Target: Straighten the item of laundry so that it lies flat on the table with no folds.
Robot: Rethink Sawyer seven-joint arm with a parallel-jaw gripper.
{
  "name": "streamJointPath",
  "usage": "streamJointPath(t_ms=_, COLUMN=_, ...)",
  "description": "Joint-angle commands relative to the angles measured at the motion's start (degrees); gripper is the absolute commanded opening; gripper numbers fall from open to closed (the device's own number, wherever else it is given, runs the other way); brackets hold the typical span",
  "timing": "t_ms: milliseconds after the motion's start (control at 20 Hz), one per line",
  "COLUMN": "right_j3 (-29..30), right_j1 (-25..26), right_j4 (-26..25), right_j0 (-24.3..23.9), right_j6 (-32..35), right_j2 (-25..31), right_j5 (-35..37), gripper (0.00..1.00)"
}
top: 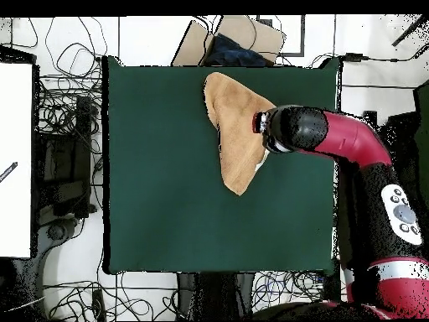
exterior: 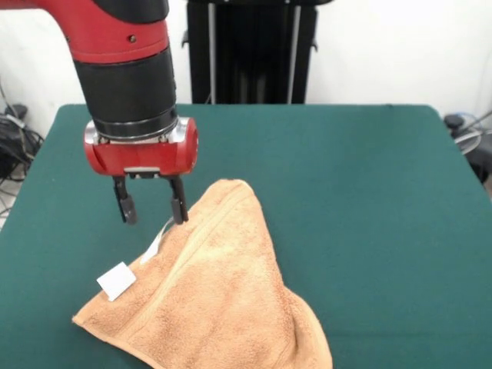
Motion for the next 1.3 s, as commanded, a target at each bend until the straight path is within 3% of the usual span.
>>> streamJointPath(t_ms=50, right_j3=9.2, right_j1=-1.9, right_j4=-3.3, right_j0=2.4, right_j6=5.3, right_j2=-3.0, right_j5=-5.1, gripper=1.0)
streamJointPath(t_ms=450, right_j3=12.6, right_j1=-3.6, right_j4=-3.3, right_j0=3.8, right_j6=7.3, right_j2=-5.2, right_j5=-6.8, gripper=1.0)
streamJointPath(t_ms=1300, right_j3=9.9, right_j1=4.2, right_j4=-2.8, right_j0=6.0, right_j6=4.5, right_j2=-5.8, right_j5=-8.1, gripper=1.0)
